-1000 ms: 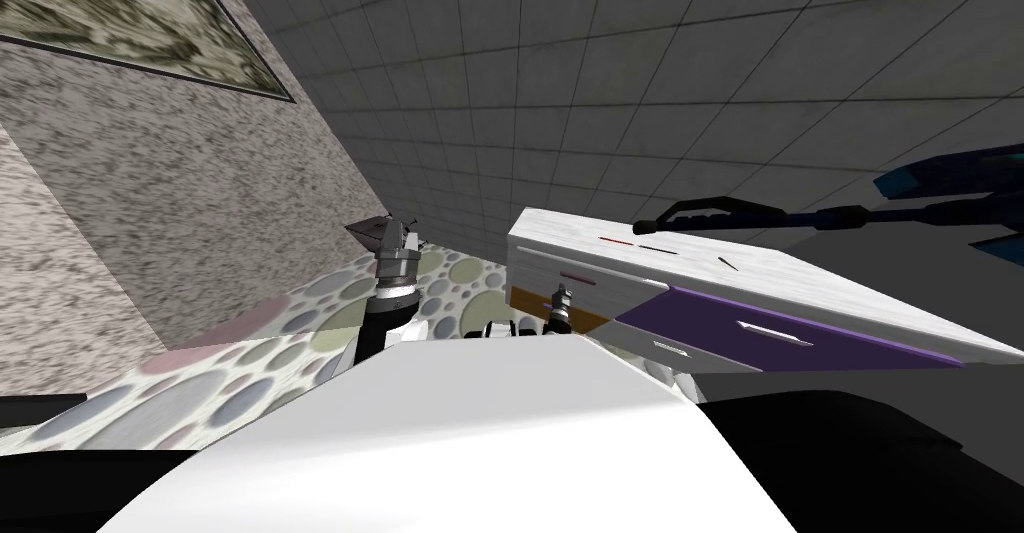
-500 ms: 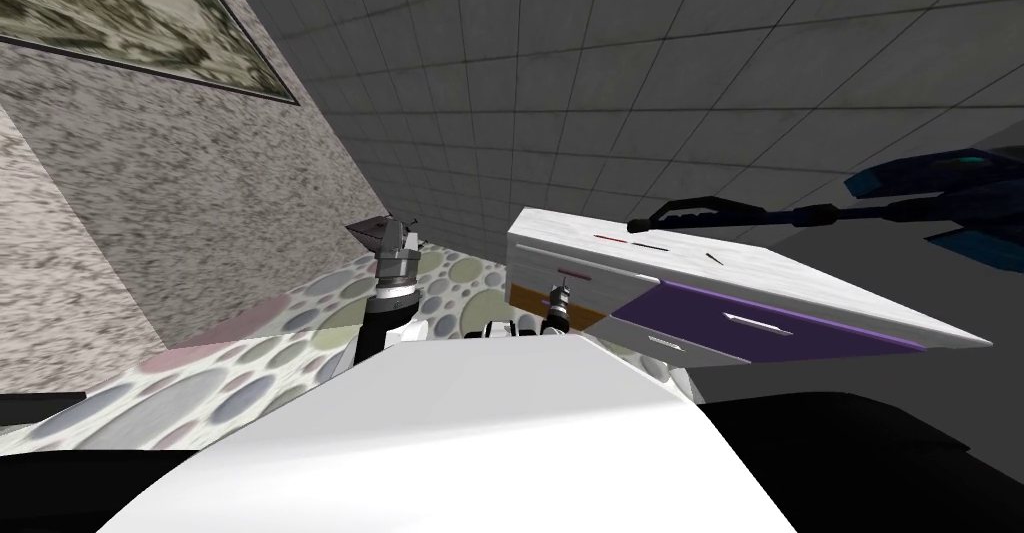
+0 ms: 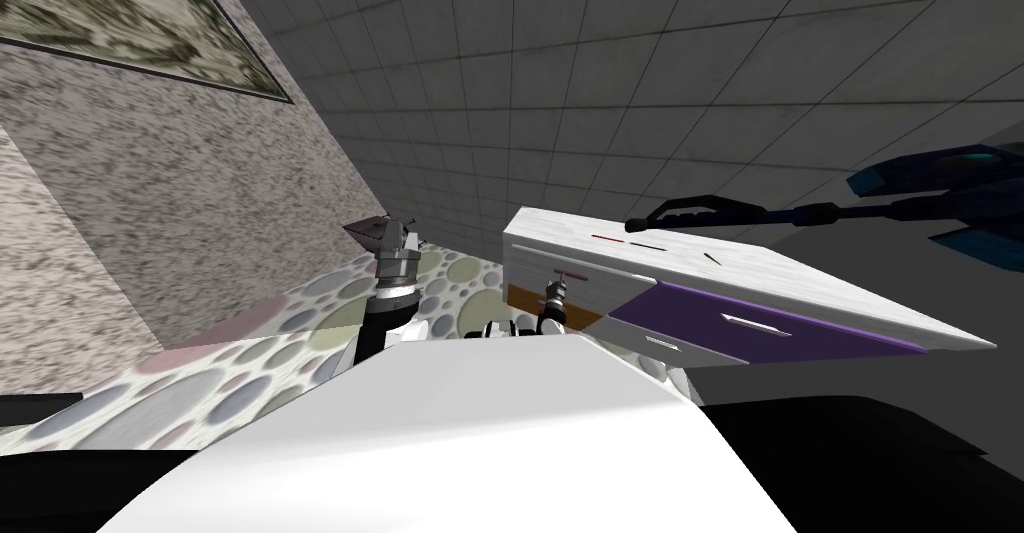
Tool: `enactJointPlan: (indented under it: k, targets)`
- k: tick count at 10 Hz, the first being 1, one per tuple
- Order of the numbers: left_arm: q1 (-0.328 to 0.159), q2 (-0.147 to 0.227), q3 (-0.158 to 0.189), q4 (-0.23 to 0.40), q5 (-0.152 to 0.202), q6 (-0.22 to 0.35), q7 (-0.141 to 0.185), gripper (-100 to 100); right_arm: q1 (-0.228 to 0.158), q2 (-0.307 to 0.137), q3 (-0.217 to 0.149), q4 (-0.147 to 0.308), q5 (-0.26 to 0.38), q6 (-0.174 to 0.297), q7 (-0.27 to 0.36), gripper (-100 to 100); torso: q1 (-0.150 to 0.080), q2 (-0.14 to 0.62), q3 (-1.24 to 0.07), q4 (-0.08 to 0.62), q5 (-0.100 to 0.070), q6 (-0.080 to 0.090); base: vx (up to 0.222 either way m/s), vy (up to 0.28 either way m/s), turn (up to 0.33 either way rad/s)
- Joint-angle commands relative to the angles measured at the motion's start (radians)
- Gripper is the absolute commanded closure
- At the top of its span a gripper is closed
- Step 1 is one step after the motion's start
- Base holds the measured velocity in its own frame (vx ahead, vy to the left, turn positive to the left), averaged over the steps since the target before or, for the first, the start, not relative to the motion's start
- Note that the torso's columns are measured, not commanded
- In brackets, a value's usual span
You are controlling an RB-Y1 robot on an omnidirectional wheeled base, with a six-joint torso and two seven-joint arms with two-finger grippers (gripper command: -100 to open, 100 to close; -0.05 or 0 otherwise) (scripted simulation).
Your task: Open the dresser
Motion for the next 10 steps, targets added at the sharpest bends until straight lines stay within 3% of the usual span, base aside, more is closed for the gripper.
enactJointPlan:
  k: [1, 5, 6, 7, 8, 9, 10]
  targets:
    - [0.0, 0.0, 0.0, 0.0, 0.0, 0.0, 0.0, 0, -0.027, 0.009, -0.012, -0.012, -0.052, -0.044, 0.007, -100, 0.0, -0.001, 0.0, 0.0, 0.0, 0.0, 0.005, -0.053, -0.002]
    - [0.0, 0.0, 0.0, 0.0, 0.0, 0.0, 0.0, 0, -0.065, 0.024, -0.027, -0.032, -0.124, -0.104, 0.02, -100, 0.001, -0.001, 0.0, 0.0, 0.0, 0.0, 0.008, -0.053, -0.001]
    - [0.0, 0.0, 0.0, 0.0, 0.0, 0.0, 0.0, 0, -0.061, 0.02, -0.025, -0.026, -0.112, -0.092, 0.014, -100, 0.001, 0.0, 0.0, 0.0, 0.0, 0.0, 0.003, -0.021, 0.002]
    - [0.0, 0.0, 0.0, 0.0, 0.0, 0.0, 0.0, 0, -0.081, 0.003, -0.054, -0.019, -0.14, -0.117, 0.018, -100, 0.002, 0.0, 0.0, 0.0, 0.0, 0.0, 0.037, 0.009, 0.046]
    - [0.0, 0.0, 0.0, 0.0, 0.0, 0.0, 0.0, 0, -0.075, 0.009, -0.042, -0.018, -0.128, -0.105, 0.014, -100, 0.002, -0.002, -0.001, 0.0, 0.001, 0.0, 0.025, 0.005, 0.012]
    - [0.0, 0.0, 0.0, 0.0, 0.0, 0.0, 0.0, 0, -0.077, 0.008, -0.044, -0.017, -0.13, -0.108, 0.013, 100, 0.001, -0.001, -0.001, 0.0, 0.0, 0.0, 0.0, 0.0, 0.0]
    - [0.0, 0.0, 0.0, 0.0, 0.0, 0.0, 0.0, 0, -0.071, 0.013, -0.04, -0.029, -0.129, -0.111, 0.022, 100, 0.0, 0.0, 0.0, 0.0, 0.0, 0.0, -0.094, 0.026, -0.018]
